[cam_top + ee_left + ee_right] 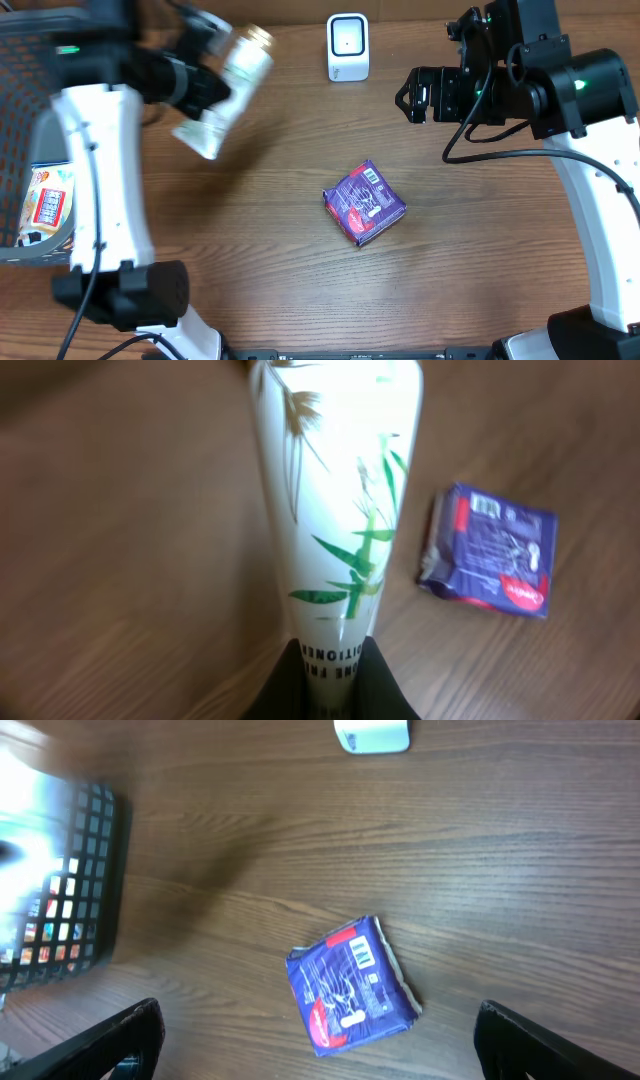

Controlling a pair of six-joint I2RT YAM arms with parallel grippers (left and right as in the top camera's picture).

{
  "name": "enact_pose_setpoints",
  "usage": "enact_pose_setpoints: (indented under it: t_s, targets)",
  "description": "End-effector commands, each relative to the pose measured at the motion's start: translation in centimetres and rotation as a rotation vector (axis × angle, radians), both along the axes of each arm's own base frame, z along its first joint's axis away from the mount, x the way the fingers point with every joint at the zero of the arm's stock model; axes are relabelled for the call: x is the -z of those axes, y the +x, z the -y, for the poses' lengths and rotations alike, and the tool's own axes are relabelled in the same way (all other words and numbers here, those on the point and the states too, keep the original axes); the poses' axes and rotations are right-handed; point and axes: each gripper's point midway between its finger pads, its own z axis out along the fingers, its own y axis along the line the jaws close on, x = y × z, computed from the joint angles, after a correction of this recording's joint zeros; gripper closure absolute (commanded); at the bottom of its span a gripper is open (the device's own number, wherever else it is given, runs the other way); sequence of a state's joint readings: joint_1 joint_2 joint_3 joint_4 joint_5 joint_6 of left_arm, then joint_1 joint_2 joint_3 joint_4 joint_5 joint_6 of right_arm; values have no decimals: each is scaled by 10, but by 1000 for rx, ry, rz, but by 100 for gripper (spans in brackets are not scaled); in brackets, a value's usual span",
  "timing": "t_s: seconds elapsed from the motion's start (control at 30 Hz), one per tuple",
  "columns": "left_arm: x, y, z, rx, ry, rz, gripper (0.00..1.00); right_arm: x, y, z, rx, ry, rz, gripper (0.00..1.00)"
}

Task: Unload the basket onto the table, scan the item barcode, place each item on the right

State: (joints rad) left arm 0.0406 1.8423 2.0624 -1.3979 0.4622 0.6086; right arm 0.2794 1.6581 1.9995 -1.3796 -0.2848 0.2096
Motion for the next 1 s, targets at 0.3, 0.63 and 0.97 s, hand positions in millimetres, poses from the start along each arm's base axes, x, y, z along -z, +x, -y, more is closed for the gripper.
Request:
enact_pose_setpoints:
  t_s: [0.3, 0.63, 0.97]
  targets:
    - [198, -59, 58, 1, 102, -350, 96, -9, 7, -4, -27, 3, 54, 0]
    - [124, -34, 77, -77, 85, -242, 0, -9, 7, -4, -27, 3, 54, 0]
    - [-137, 2, -53, -687, -67, 245, 0, -4, 1, -2, -27, -6, 24, 0]
